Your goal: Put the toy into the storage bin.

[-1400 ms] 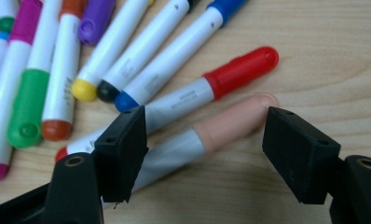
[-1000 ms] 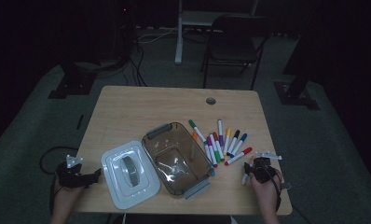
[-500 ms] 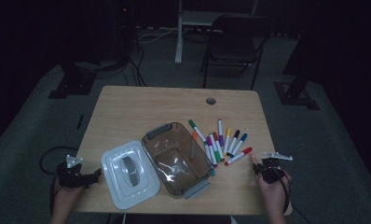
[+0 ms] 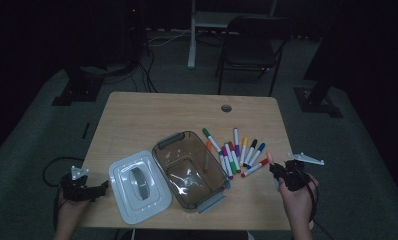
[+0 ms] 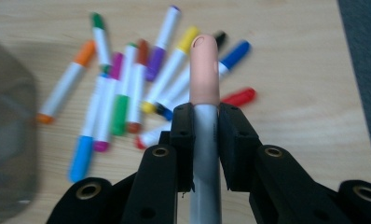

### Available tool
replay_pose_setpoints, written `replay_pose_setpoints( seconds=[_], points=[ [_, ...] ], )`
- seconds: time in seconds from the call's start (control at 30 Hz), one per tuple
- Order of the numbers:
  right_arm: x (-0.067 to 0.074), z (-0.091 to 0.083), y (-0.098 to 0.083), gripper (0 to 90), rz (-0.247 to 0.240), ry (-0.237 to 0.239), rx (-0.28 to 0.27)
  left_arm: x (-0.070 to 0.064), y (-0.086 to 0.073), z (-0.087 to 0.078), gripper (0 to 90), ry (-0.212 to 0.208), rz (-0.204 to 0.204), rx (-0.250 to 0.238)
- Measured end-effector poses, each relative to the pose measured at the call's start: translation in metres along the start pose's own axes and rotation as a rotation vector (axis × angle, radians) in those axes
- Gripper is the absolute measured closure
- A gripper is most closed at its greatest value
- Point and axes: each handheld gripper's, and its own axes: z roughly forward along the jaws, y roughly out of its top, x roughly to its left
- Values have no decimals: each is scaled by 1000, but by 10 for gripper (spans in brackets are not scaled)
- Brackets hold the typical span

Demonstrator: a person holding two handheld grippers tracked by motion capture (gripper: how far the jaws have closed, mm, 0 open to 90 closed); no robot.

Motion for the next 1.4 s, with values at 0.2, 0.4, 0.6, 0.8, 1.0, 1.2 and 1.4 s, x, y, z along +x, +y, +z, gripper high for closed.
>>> replay_pose_setpoints(
  seconds=[0.2,0.4,0.6,0.8,1.0,1.2,1.4],
  points=[
    [35,-16,26,772,-60,97,-42,0,0,0,22,0,1,1],
    [68,-23,46,771,-115,179,-73,0,0,0,21,0,1,1],
    [112,-20,64,772,-180,286,-72,0,0,0,21,0,2,2],
    [140,-11,70,772,-236,340,-53,0,0,0,21,0,1,3],
    [166,-3,70,772,-279,393,-32,0,0,0,21,0,2,2],
    [195,15,67,772,-318,446,32,0,0,0,21,0,2,3],
    [219,38,63,772,-354,465,107,0,0,0,21,0,1,2]
  ],
)
